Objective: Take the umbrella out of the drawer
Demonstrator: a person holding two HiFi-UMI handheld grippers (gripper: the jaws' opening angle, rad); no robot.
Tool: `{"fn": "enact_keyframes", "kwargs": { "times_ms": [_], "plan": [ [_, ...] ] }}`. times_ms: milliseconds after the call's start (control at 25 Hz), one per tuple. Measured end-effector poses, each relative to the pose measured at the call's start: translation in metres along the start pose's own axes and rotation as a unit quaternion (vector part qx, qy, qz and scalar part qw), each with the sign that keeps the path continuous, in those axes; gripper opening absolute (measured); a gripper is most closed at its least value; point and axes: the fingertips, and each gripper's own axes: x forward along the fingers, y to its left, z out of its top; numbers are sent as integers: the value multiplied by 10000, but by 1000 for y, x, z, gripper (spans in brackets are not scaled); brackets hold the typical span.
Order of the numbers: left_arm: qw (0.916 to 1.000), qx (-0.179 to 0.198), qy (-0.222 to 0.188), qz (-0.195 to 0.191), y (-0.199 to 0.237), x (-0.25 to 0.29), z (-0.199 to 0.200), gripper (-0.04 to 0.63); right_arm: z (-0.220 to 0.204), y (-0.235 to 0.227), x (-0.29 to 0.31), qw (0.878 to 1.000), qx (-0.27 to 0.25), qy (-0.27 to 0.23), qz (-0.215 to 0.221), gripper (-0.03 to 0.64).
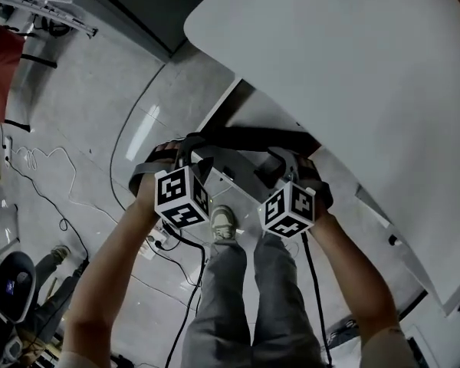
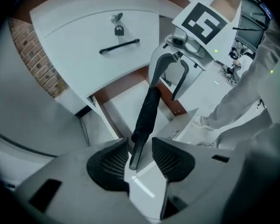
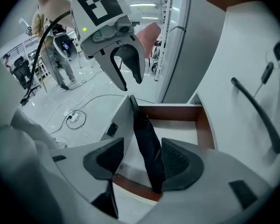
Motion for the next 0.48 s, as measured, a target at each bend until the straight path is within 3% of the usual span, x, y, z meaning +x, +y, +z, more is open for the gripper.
{"fn": "enact_keyframes", "kwargs": {
  "times_ms": [160,480],
  "plan": [
    [9986,455,285,12,-2,40,-12,140,-21,0,36,10000,-82,-9,-8,235],
    [9939,895,642,-2,-4,88,-31,140,-59,-4,91,9979,-463,410,-186,268]
  ]
}}
